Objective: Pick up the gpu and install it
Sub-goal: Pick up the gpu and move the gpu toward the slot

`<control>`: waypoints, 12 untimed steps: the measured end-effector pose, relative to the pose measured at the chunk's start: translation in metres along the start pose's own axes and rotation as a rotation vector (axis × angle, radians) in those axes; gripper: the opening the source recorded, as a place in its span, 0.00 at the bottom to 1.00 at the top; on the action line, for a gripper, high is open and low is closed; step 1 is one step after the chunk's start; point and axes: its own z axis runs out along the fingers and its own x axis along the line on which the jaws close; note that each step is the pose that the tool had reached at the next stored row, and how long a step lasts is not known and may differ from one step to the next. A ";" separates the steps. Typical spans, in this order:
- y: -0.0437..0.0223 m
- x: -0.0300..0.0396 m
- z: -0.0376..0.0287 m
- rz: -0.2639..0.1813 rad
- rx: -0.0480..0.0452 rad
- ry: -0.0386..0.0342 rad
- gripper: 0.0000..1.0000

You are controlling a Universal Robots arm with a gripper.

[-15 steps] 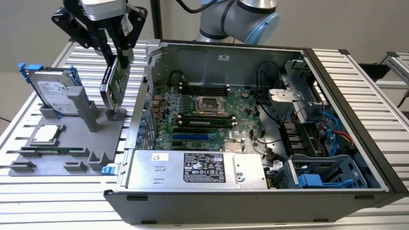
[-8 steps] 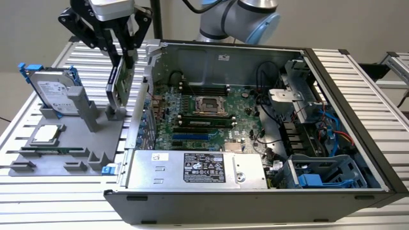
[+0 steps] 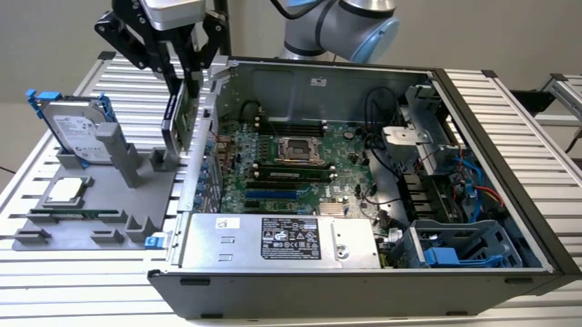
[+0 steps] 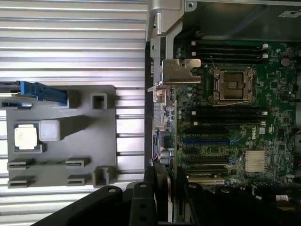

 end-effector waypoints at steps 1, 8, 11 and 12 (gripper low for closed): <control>0.0001 -0.0013 0.0001 0.000 0.0000 0.0000 0.00; 0.0003 -0.0104 0.0008 0.000 -0.0001 0.0000 0.00; 0.0004 -0.0154 0.0011 0.000 0.0000 0.0000 0.00; 0.0004 -0.0172 0.0013 0.000 -0.0001 -0.0001 0.00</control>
